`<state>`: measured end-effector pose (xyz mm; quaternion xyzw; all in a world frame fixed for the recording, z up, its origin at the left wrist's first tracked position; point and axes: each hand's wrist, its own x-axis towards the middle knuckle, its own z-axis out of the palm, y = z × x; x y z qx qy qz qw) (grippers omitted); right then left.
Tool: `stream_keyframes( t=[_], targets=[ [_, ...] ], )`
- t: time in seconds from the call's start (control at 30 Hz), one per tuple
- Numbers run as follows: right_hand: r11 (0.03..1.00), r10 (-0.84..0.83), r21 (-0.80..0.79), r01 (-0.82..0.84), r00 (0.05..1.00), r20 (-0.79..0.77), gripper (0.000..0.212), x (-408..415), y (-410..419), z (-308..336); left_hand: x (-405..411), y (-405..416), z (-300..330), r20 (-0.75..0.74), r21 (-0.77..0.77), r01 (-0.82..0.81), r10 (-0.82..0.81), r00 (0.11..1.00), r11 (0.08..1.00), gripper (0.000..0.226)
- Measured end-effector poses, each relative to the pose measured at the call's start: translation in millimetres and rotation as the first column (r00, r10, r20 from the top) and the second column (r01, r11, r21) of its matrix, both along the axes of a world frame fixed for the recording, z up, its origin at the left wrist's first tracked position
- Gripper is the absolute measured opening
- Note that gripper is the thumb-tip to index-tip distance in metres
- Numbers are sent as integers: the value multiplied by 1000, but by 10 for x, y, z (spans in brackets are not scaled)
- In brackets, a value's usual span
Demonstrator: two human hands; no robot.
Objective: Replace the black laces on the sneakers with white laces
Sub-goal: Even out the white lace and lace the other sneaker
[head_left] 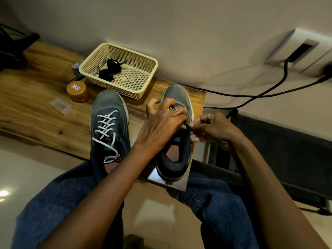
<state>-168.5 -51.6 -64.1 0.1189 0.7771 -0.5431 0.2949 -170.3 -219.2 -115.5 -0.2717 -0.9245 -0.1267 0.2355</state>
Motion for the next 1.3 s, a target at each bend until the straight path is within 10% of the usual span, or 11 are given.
stream_keyframes(
  t=[0.23, 0.53, 0.93, 1.1, 1.3],
  targets=[
    [1000, -6, 16, 6, 1000, -4, 7, 2, -40, 37, 23, -20, 68, 74, -34, -47, 49, 996, 998, 25],
    [975, -202, -78, 209, 976, 82, 19, -37, -45, 97, 71, -160, 173, 397, -90, -228, 245, 884, 969, 98],
    [934, -358, -24, 358, 929, -88, 25, -60, -49, 121, 54, -223, 132, 757, -137, -331, 314, 572, 934, 88],
    [974, -183, 88, 207, 958, -223, 13, -207, -72, -47, -25, -337, 207, 959, 237, -398, -149, 240, 886, 76],
    [990, -36, 117, 76, 949, -312, 13, -274, -165, -132, -151, -262, 18, 817, 452, -509, -110, 567, 732, 33]
  ],
)
